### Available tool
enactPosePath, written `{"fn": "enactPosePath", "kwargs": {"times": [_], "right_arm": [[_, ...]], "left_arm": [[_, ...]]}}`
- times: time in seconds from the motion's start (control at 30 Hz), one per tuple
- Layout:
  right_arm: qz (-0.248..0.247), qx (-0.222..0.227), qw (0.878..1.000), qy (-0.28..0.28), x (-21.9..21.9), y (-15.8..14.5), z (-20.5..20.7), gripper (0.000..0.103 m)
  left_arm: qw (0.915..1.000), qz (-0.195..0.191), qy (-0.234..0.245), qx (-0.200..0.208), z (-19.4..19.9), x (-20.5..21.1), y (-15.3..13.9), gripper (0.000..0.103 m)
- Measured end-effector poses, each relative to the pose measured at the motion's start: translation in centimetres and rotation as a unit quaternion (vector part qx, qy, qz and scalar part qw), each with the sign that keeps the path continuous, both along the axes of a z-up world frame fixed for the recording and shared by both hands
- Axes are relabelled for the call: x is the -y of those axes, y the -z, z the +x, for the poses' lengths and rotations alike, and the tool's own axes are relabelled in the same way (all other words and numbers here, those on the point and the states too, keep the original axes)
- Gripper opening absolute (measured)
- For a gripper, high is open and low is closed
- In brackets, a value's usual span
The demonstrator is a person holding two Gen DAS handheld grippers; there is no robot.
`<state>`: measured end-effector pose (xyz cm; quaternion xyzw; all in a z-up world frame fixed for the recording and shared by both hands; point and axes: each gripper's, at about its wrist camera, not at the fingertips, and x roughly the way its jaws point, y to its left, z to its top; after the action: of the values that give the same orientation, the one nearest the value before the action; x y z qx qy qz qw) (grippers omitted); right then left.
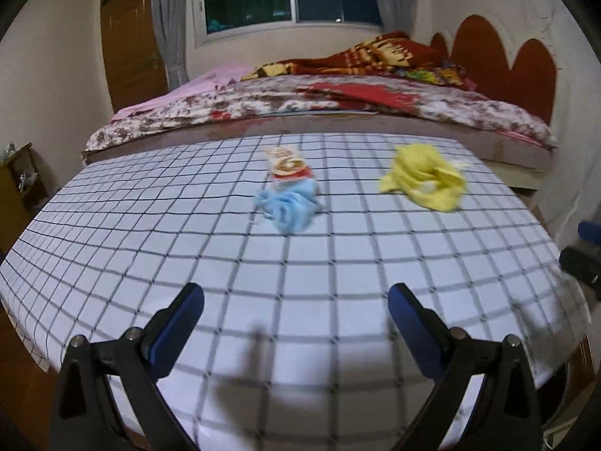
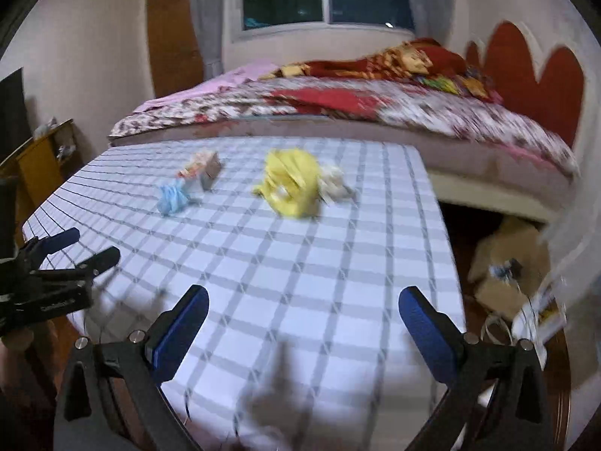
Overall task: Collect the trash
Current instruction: 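Grasp the blue mask with the left tool while the right tool grasps the yellow cloth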
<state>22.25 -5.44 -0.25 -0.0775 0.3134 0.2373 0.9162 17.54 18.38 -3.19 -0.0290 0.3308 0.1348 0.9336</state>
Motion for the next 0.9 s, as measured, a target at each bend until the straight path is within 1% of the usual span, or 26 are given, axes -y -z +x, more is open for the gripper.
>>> {"fn": "enactPosePath", "kwargs": {"times": [0.1, 0.13, 0.17, 0.23, 0.33, 0.43, 0.53, 0.6, 0.63, 0.67, 0.73, 0.77, 0.8, 0.83, 0.87, 0.9], "right_arm": [[-0.007, 0.015, 1.0, -0.015, -2.8, -0.6, 2.6, 0.102], [-0.006, 0.016, 1.0, -0.019, -3.7, -0.7, 3.5, 0.101], [-0.007, 0.017, 1.0, -0.021, -4.6, -0.7, 4.6, 0.098], [-0.011, 0.008, 1.0, -0.023, -6.3, -0.6, 6.8, 0.091], [-0.014, -0.013, 1.0, -0.019, -8.3, 0.0, 10.2, 0.085], [-0.029, -0.024, 0.999, -0.015, -10.1, 0.8, 12.9, 0.082], [-0.057, -0.03, 0.998, -0.008, -11.6, 1.8, 15.1, 0.081], [-0.078, -0.043, 0.996, -0.003, -12.5, 2.8, 16.6, 0.08], [-0.085, -0.049, 0.995, -0.003, -12.7, 3.2, 17.2, 0.076], [-0.096, -0.054, 0.994, -0.003, -13.0, 3.7, 17.6, 0.071], [-0.114, -0.061, 0.992, 0.0, -13.3, 4.5, 18.3, 0.068], [-0.12, -0.06, 0.991, -0.001, -13.4, 4.8, 18.5, 0.067], [-0.123, -0.059, 0.991, -0.001, -13.6, 4.9, 18.6, 0.065], [-0.125, -0.06, 0.99, -0.002, -13.6, 5.0, 18.6, 0.059], [-0.126, -0.062, 0.99, -0.002, -13.7, 5.2, 18.6, 0.049], [-0.125, -0.061, 0.99, -0.002, -13.6, 5.2, 18.6, 0.044]], "left_arm": [[0.9999, -0.009, -0.005, -0.003, 2.3, -2.2, 0.2, 0.099], [0.9999, -0.014, -0.005, -0.007, 3.1, -2.9, 0.4, 0.097], [0.9997, -0.023, -0.001, -0.012, 4.1, -3.5, 0.7, 0.091], [0.9991, -0.038, 0.003, -0.018, 5.3, -4.2, 1.1, 0.083], [0.9987, -0.045, 0.008, -0.024, 7.2, -4.8, 1.6, 0.083], [0.998, -0.054, 0.011, -0.031, 8.8, -5.2, 2.1, 0.083], [0.9971, -0.064, 0.018, -0.037, 10.3, -5.6, 2.4, 0.082], [0.9958, -0.073, 0.023, -0.051, 11.5, -5.7, 2.8, 0.076], [0.9953, -0.076, 0.024, -0.055, 11.8, -5.7, 3.0, 0.073], [0.9949, -0.078, 0.026, -0.058, 12.0, -5.7, 3.1, 0.073], [0.9945, -0.075, 0.03, -0.067, 12.4, -5.5, 3.4, 0.07], [0.9939, -0.078, 0.032, -0.071, 12.5, -5.5, 3.5, 0.067], [0.9935, -0.081, 0.033, -0.073, 12.6, -5.5, 3.5, 0.066], [0.9935, -0.08, 0.034, -0.073, 12.6, -5.5, 3.5, 0.063], [0.9936, -0.079, 0.033, -0.074, 12.5, -5.5, 3.5, 0.058], [0.9933, -0.081, 0.034, -0.074, 12.6, -5.6, 3.5, 0.054]]}}
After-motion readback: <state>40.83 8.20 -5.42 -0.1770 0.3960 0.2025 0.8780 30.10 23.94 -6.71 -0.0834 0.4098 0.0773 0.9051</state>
